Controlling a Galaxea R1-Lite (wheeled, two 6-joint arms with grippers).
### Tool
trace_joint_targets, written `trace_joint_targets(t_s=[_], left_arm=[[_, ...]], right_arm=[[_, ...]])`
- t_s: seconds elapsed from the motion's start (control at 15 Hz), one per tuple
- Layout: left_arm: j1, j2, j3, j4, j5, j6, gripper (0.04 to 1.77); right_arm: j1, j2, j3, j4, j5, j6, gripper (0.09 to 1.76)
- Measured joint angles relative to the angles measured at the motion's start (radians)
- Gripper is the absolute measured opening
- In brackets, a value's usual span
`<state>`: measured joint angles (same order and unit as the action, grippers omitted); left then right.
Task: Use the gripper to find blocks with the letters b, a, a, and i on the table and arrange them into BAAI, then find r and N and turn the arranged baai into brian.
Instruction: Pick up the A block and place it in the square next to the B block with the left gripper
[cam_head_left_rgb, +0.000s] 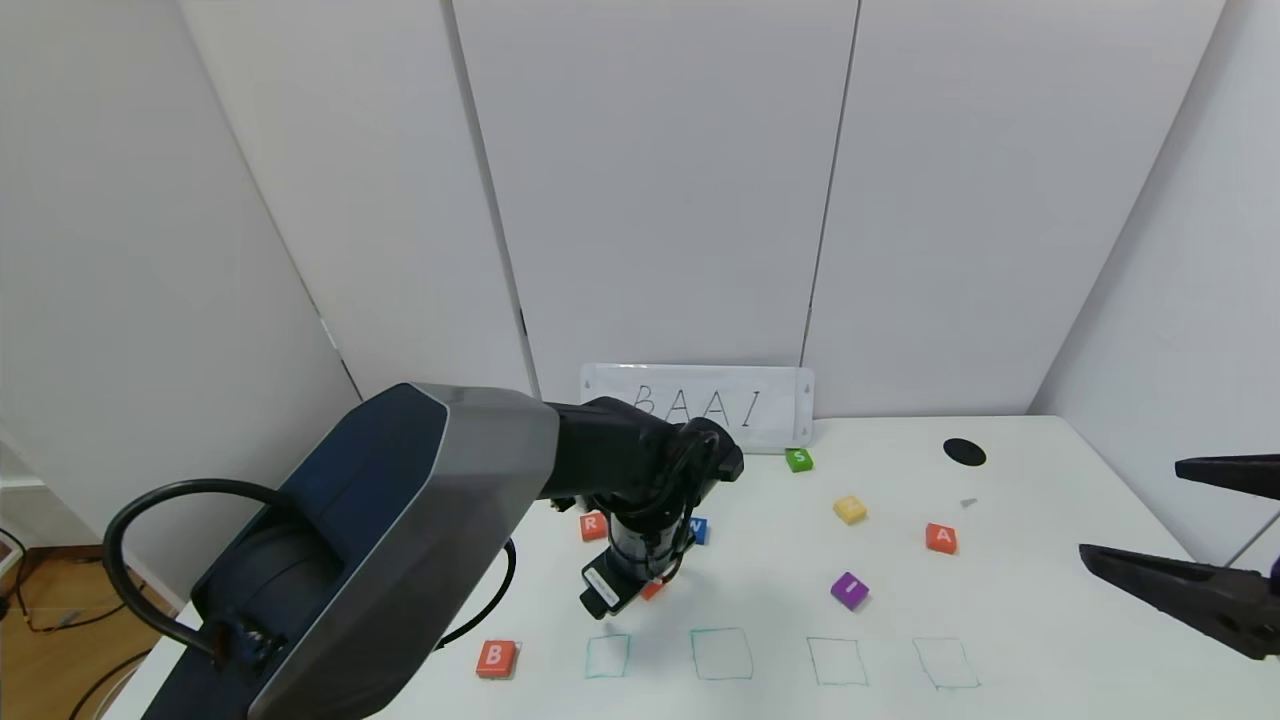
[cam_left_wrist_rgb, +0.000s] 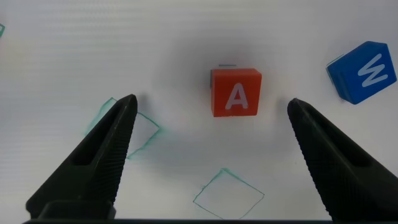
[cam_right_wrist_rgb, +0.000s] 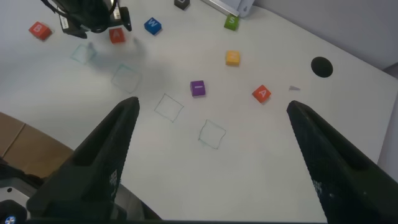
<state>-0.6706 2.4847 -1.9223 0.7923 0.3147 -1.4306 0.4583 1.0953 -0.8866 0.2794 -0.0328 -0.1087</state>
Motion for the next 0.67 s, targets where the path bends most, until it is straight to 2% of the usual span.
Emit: trace_joint_targets(t_s=[0.13, 0.4, 0.53, 0.67], left_arm=[[-0.005, 0.016, -0.007, 0.000, 0.035, -0.012, 1.72], [-0.010, 0.032, -0.014, 0.000, 0.046, -0.012, 1.72], [-0.014, 0.042, -0.015, 0.000, 0.077, -0.013, 1.72], [-0.020, 0.051, -0.016, 0.001, 0.083, -0.013, 1.72]], right_arm=[[0.000, -0.001, 0.000, 0.000, 0.000, -0.001, 1.71], [0.000, -0.004, 0.001, 0.000, 0.000, -0.003, 1.71], [0.000, -0.009, 0.001, 0.001, 0.000, -0.004, 1.71], [0.000, -0.012, 0.001, 0.001, 0.000, -0.004, 1.71]])
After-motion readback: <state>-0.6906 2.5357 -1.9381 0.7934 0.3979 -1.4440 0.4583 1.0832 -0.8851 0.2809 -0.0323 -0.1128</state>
